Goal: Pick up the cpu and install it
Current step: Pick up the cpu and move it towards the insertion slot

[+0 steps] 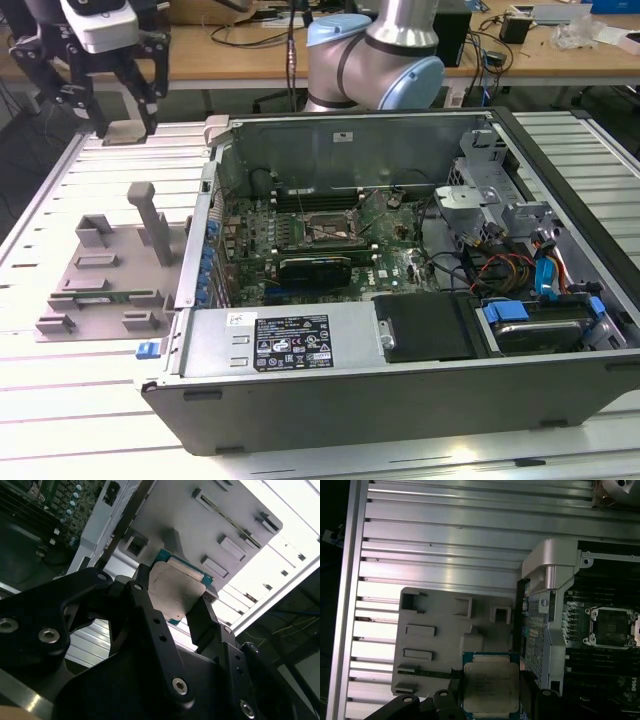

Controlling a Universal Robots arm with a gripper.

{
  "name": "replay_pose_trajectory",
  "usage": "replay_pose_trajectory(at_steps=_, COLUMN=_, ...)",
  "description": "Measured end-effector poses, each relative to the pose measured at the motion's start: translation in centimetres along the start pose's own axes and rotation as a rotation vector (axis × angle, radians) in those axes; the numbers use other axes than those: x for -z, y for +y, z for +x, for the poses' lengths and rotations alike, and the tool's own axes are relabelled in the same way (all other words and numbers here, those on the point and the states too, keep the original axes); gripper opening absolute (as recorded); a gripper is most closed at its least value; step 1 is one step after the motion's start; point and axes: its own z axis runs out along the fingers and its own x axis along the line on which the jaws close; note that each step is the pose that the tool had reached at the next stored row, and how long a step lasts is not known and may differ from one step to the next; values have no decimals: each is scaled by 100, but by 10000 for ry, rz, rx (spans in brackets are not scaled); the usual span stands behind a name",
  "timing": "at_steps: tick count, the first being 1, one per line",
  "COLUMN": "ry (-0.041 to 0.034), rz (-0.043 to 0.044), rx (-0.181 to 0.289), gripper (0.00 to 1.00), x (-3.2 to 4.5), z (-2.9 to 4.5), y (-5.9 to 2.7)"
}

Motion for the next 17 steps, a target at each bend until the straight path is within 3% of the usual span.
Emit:
replay_pose_trajectory(at_steps=5, ry=4, rz=-1, rx=-2, gripper=55, x=1, z=-149, y=-17)
replay_pose_trajectory(at_steps=9, ry=9, rz=-2, rx=-3, gripper=55, x=3, z=-341, y=-40)
replay_pose_trajectory(at_steps=17, ry=16, rz=-2, rx=-3, gripper=55, x=7, z=-610, y=-70)
